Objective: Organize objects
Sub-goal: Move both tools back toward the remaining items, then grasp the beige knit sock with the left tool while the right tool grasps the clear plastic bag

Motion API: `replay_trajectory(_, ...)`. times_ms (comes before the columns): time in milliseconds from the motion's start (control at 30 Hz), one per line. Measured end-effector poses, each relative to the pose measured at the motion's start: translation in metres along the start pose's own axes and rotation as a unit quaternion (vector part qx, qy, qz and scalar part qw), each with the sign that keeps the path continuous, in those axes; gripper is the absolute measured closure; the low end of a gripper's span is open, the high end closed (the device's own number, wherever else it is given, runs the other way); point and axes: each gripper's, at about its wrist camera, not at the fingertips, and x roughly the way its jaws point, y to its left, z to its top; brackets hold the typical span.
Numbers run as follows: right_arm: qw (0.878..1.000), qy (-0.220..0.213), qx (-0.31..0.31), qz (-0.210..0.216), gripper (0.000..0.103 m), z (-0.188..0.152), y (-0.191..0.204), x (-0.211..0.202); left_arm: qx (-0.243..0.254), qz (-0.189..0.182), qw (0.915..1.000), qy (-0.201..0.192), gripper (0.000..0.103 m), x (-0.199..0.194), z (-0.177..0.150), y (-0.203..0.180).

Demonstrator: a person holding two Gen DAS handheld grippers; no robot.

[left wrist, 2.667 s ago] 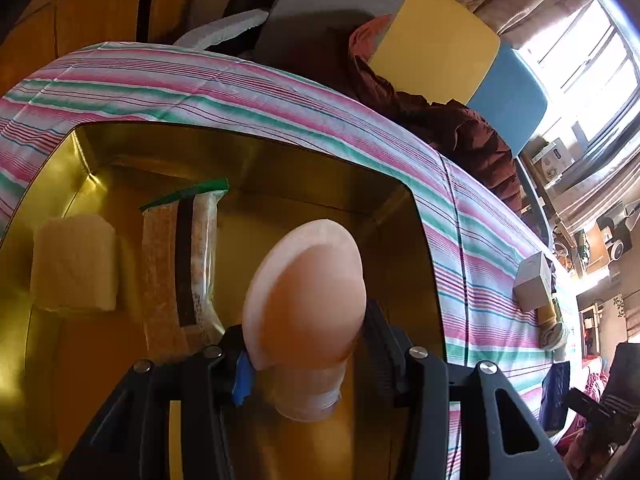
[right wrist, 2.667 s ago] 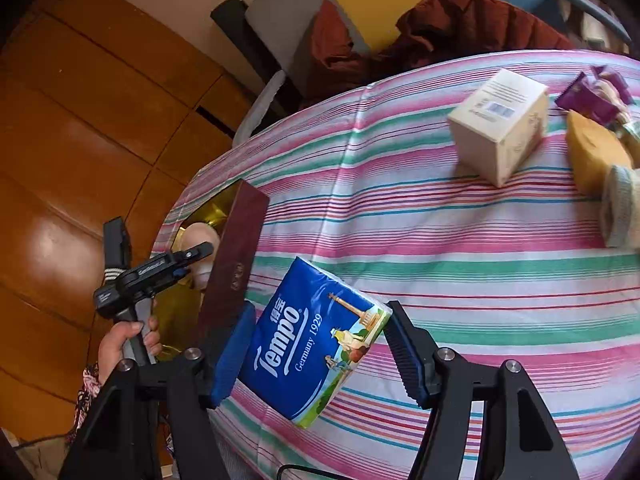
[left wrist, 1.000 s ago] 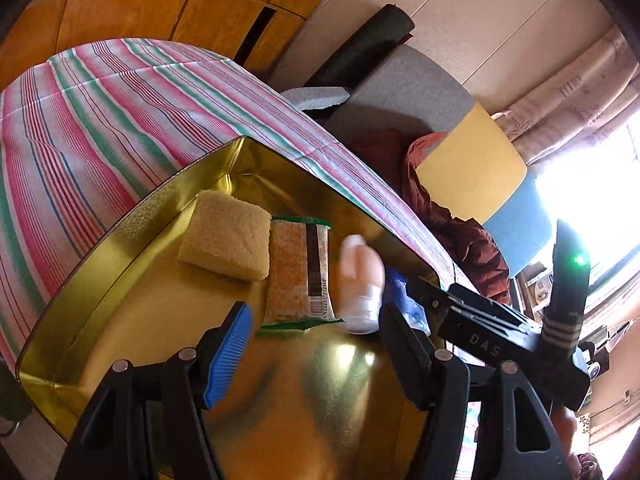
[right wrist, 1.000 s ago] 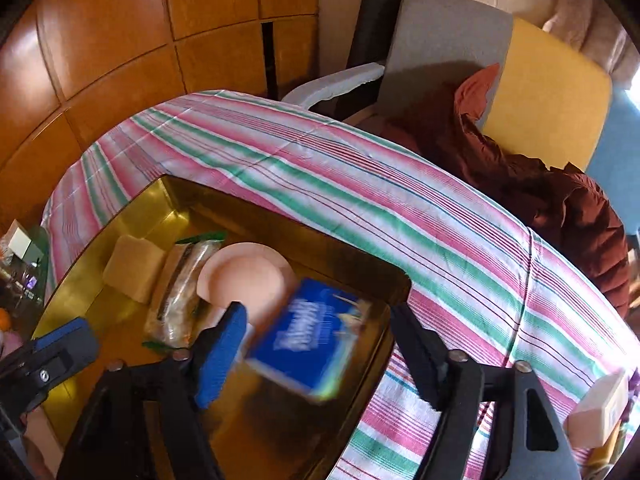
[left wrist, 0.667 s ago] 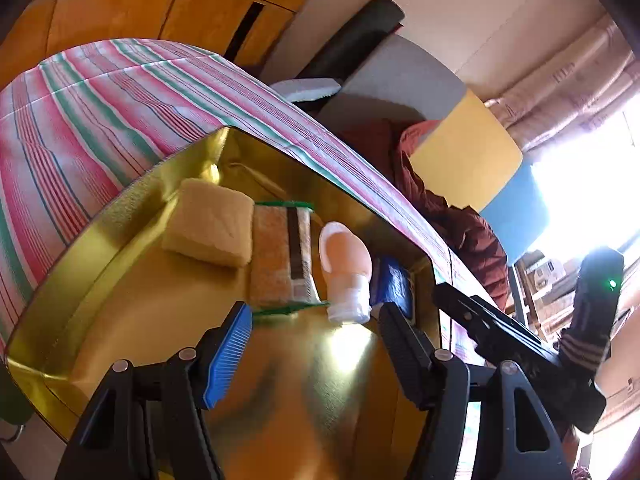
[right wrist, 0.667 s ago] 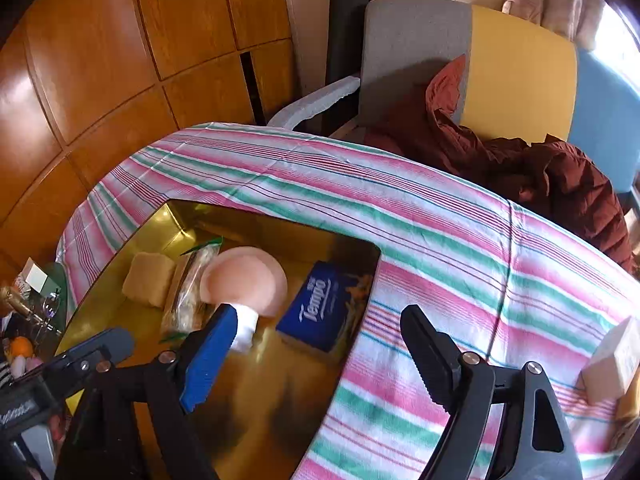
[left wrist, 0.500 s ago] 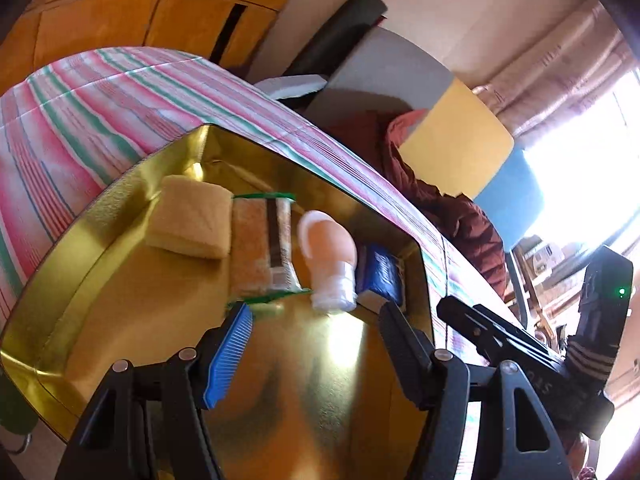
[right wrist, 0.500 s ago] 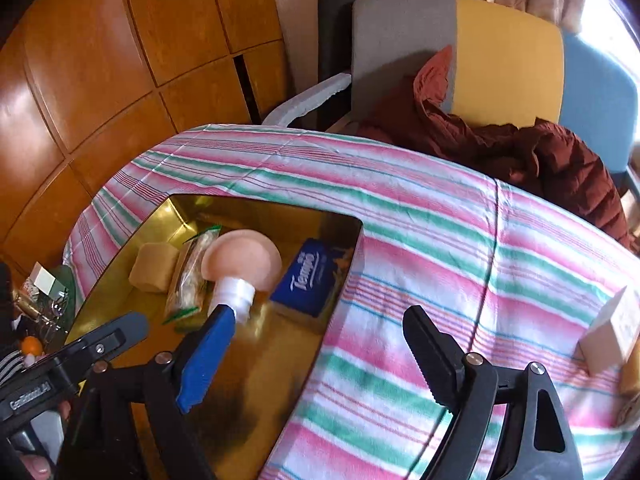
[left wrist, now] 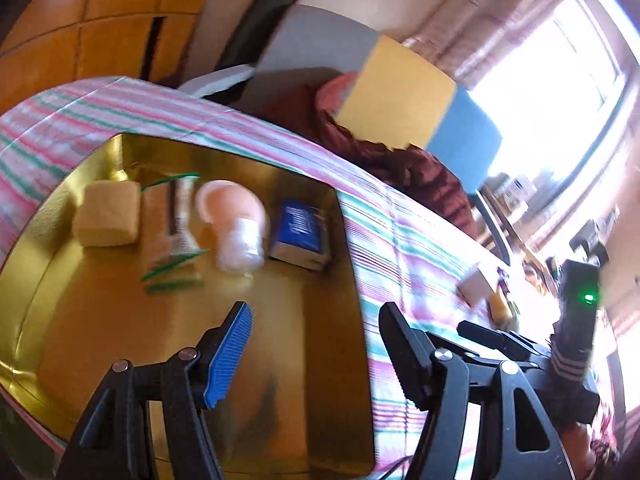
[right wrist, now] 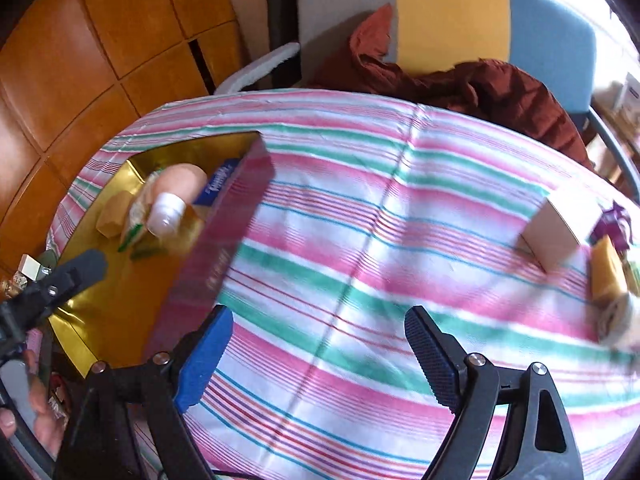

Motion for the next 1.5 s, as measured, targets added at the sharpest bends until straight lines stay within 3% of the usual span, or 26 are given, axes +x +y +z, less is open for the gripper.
replay_trajectory(333,0.996,0.034,0.071,-0.047,0.014,-0.045,-0.087,-0.019,0.100,-0.043,0.9934,0.035,0.036,0.009,-0.030,-0.056)
replay_trajectory(533,0.984,0.056,0.149,-0.075,0.014,-0.061,-0.163,-0.043,0.149,-0.072,0.9847,0.055,0.036,0.010,-0.055,-0.087)
replay_trajectory(667,0.968,0.034,0.218,-0.122,0.014,-0.063,-0.227,-0.073,0.166,-0.087,0.9802,0.063,0.036,0.008,-0.067,-0.100)
replay_trajectory(833,0.932,-0.004,0.299,-0.204,0.015,-0.062,-0.308,-0.106,0.171,-0.091,0.9782,0.075,0.036,0.010,-0.075,-0.107)
replay_trajectory(933,0.918,-0.017,0.331,-0.217,0.021,-0.065,-0.345,-0.110,0.174,-0.089,0.9770,0.084,0.036,0.013,-0.079,-0.111)
replay_trajectory(1033,0.919,-0.014,0.338,-0.204,0.030,-0.071,-0.360,-0.099,0.179,-0.089,0.9754,0.094,0.036,0.017,-0.081,-0.116)
replay_trajectory(1267,0.926,-0.010,0.350,-0.143,0.037,-0.078,-0.365,-0.071,0.205,-0.086,0.9684,0.112,0.036,0.035,-0.082,-0.141)
replay_trajectory(1367,0.928,-0.006,0.341,-0.147,0.038,-0.075,-0.361,-0.066,0.220,-0.096,0.9636,0.118,0.036,0.046,-0.079,-0.161)
replay_trajectory(1500,0.934,0.005,0.319,-0.160,0.056,-0.071,-0.356,-0.062,0.237,-0.117,0.9558,0.129,0.036,0.066,-0.073,-0.198)
